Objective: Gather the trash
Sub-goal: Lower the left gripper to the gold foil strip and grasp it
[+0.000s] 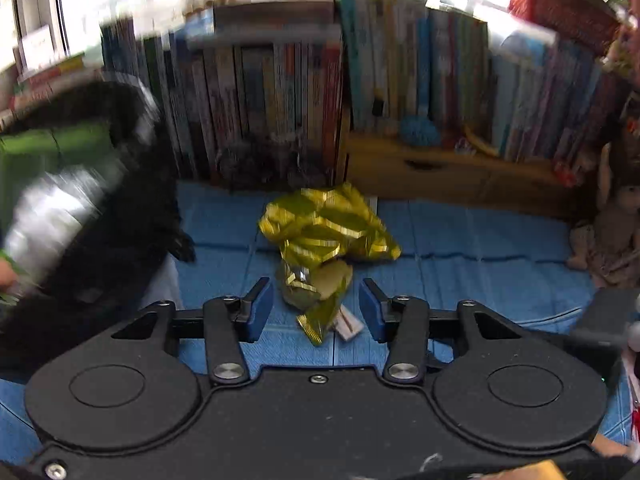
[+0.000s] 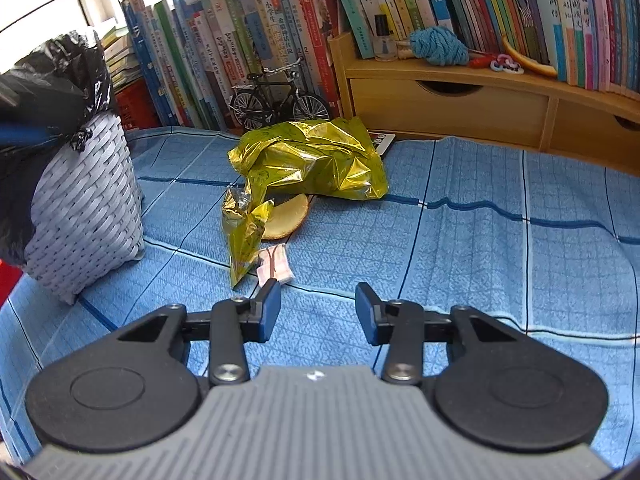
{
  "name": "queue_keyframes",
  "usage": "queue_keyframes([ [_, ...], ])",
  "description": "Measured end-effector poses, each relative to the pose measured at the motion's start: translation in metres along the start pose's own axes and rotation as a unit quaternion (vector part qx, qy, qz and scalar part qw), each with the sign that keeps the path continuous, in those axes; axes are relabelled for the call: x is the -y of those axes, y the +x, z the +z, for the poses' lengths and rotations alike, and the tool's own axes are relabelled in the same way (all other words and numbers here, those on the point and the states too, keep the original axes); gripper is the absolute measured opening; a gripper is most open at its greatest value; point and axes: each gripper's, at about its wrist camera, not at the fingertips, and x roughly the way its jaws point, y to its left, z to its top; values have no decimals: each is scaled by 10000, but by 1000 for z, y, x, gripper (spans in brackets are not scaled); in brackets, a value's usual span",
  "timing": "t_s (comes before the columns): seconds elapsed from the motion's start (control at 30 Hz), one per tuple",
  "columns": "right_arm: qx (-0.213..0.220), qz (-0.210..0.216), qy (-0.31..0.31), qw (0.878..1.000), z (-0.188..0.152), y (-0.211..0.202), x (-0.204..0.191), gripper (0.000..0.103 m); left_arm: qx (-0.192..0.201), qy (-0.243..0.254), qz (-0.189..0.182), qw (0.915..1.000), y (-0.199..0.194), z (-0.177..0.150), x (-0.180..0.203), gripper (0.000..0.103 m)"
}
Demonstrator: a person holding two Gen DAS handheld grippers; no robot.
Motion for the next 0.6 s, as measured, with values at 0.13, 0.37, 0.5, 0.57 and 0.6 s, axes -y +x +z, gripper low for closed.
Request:
queue_keyframes([
  [0.13,9,-39,-162,9999,-3,0,0,48,-331,47,23,9994,53,-12,-2,43],
  [0.37,-19,-43,-186,9998,-8,3,3,48,-692,233,233,9971,117,-22,2,42],
  [0.5,-31,-40,-190,9998,-9,6,3,48,-930,195,290,9951,137,-26,1,31],
  [0.57,-38,-26,-173,9998,-8,8,3,48,-924,128,230,9954,141,-27,0,14],
  [0.6,-40,-20,-167,9999,-8,8,3,48,-898,134,264,9955,140,-26,0,8],
])
